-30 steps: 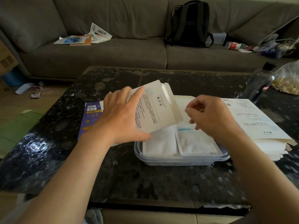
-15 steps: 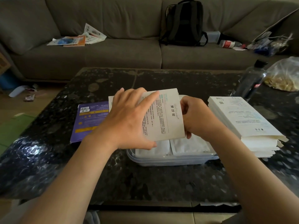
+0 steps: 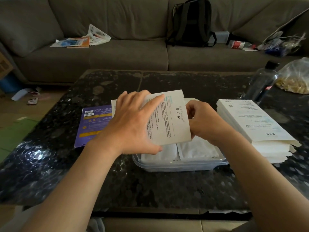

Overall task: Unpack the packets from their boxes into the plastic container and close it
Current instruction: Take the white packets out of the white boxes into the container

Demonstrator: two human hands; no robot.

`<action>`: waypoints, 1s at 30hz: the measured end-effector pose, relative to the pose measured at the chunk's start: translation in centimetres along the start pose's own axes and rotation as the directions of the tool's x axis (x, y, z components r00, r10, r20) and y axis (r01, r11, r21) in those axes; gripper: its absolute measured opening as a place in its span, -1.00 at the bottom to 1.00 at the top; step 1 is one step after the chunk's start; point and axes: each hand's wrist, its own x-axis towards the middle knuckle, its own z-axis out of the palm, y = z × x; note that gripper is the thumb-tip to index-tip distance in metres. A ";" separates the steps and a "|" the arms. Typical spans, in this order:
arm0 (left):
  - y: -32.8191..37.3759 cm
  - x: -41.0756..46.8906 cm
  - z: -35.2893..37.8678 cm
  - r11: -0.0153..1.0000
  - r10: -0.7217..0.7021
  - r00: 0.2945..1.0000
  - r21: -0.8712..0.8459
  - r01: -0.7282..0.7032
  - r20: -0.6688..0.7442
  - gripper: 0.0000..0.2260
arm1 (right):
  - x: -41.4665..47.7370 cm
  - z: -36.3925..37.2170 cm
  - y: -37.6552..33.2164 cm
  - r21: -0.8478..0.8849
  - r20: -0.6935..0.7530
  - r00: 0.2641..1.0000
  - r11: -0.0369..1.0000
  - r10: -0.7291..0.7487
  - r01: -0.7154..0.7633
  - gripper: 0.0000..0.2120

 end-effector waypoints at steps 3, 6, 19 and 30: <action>0.1 0.0 -0.1 1.000 0.011 1.000 0.009 -0.011 -0.027 0.08 | 0.2 0.3 0.0 0.028 0.013 1.000 1.000 0.000 -0.001 -0.81; 0.1 -0.1 0.2 1.000 0.014 0.999 0.011 -0.013 -0.031 0.08 | 0.2 0.2 -0.1 0.042 0.017 1.000 0.999 0.009 -0.010 -0.80; -1.3 -0.1 0.0 0.998 -0.055 0.998 -0.021 0.054 -0.045 0.09 | -0.7 -1.9 -0.7 0.261 -0.085 0.992 0.963 0.092 -0.067 -0.82; -3.2 -0.7 -0.5 0.961 -0.226 0.971 -0.177 0.211 -0.073 0.11 | -0.3 -2.4 -0.4 0.439 -0.198 0.940 0.882 0.278 -0.169 -0.89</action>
